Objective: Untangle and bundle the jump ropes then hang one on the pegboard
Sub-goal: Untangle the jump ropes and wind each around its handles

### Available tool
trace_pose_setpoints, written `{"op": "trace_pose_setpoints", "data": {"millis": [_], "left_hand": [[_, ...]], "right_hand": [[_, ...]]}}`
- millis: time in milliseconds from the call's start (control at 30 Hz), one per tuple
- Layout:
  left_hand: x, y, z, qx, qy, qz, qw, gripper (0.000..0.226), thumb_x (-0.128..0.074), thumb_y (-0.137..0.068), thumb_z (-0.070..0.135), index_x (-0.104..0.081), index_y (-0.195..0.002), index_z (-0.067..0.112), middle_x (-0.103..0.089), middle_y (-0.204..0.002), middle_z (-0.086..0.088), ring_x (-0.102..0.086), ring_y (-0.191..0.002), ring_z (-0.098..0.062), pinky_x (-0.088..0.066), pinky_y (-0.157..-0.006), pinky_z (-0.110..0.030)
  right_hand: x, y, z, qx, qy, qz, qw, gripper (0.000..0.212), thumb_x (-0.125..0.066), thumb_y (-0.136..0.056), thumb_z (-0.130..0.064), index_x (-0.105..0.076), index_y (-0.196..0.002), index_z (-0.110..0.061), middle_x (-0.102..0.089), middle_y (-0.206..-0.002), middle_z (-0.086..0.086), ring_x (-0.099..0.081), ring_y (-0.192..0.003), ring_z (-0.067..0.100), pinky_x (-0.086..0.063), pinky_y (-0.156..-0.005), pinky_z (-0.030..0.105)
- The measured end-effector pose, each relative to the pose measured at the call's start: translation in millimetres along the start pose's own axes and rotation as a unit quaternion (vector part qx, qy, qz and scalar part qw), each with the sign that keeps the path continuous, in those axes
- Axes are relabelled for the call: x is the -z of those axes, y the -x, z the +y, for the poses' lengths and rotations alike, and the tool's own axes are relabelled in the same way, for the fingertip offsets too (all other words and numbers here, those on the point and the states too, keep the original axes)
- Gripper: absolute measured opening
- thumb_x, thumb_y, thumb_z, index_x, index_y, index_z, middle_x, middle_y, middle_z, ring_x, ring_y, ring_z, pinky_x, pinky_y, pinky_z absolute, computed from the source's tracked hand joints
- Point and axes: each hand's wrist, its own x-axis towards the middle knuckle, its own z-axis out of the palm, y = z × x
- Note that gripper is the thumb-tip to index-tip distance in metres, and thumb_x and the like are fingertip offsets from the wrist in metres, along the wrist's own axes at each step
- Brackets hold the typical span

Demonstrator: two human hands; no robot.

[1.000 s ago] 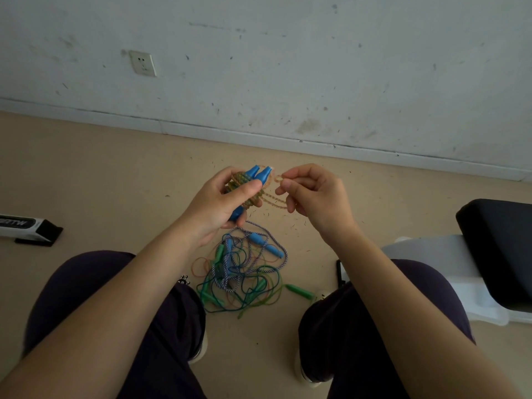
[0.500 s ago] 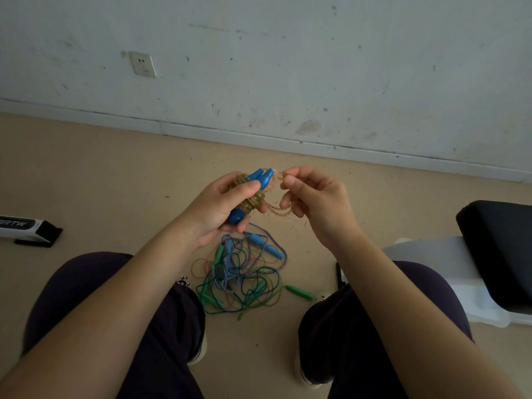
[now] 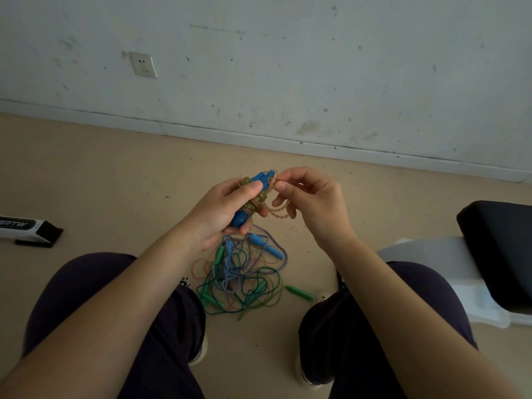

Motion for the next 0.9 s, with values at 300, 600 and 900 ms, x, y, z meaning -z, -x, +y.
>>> {"op": "trace_pose_setpoints", "data": {"millis": [300,600,900], "left_hand": [[-2,-2,-1,0.005,-0.023,0.008,1.000,0.039,-0.062,-0.088,0.046,-0.062,-0.103,0.010,-0.071,-0.080,-0.008,-0.051,-0.041,-0.015,-0.027,-0.035,-0.016],[3,-5,-6,0.031,-0.079,0.049,0.995,0.034,-0.065,-0.093,0.041,-0.062,-0.105,0.010,-0.075,-0.081,-0.009,-0.053,-0.042,-0.017,-0.028,-0.036,-0.016],[8,-2,-3,0.034,-0.180,0.004,0.983,0.051,-0.071,-0.071,0.068,-0.064,-0.104,0.029,-0.077,-0.086,-0.003,-0.060,-0.049,-0.019,-0.037,-0.038,-0.018]], "right_hand": [[-6,0,5,-0.006,-0.003,0.035,0.999,0.014,-0.076,-0.083,-0.007,-0.062,-0.087,-0.007,-0.068,-0.068,0.002,-0.068,-0.060,0.022,-0.050,-0.048,0.025],[-2,-1,9,-0.024,0.070,0.033,0.997,0.015,-0.075,-0.084,-0.004,-0.070,-0.086,-0.018,-0.071,-0.073,-0.004,-0.065,-0.069,0.008,-0.052,-0.065,0.022],[4,-1,6,-0.086,0.061,-0.060,0.993,0.034,-0.072,-0.084,-0.001,-0.067,-0.117,-0.008,-0.060,-0.076,0.011,-0.060,-0.060,0.016,-0.054,-0.063,0.026]]}}
